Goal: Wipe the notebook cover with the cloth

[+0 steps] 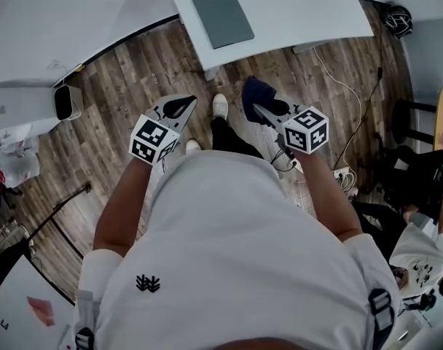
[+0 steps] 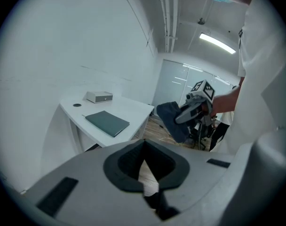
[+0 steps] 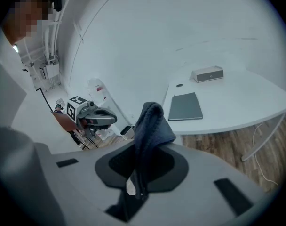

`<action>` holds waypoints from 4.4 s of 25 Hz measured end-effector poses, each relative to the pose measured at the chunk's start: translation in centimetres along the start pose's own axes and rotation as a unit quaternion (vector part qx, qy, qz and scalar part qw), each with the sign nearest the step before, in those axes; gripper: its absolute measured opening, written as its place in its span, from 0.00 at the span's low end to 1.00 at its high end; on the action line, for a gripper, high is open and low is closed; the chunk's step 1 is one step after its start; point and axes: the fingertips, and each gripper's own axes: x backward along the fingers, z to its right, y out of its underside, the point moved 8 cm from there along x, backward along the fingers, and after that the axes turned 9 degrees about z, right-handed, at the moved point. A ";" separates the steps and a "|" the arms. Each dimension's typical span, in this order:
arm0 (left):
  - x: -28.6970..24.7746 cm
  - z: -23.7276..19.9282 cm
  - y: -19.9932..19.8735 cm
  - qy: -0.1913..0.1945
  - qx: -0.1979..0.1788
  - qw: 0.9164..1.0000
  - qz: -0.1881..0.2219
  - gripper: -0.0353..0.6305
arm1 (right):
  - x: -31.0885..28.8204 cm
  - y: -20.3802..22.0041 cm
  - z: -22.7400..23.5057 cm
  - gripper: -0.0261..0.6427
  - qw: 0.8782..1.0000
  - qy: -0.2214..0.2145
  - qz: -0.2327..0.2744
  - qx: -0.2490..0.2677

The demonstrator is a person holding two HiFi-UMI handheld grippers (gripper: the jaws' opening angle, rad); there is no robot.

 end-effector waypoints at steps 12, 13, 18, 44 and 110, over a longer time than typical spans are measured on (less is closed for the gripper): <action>-10.1 -7.2 -1.3 -0.039 -0.009 0.998 -0.041 0.06 | -9.4 -6.7 10.1 0.11 0.994 -0.086 -0.065 0.014; -10.6 -7.8 -1.2 -0.042 -0.009 0.998 -0.044 0.06 | -10.3 -7.0 10.5 0.11 0.993 -0.093 -0.070 0.011; -13.2 -9.7 0.4 -0.031 0.000 0.997 -0.074 0.06 | -13.7 -7.9 11.8 0.11 0.990 -0.103 -0.092 -0.021; -18.1 -12.8 3.0 0.100 -0.006 0.988 -0.115 0.06 | -19.8 -8.4 18.0 0.11 0.974 -0.071 -0.211 -0.034; -18.5 -13.7 3.9 0.122 0.042 0.985 -0.116 0.06 | -22.8 -15.6 21.8 0.11 0.967 -0.062 -0.247 0.007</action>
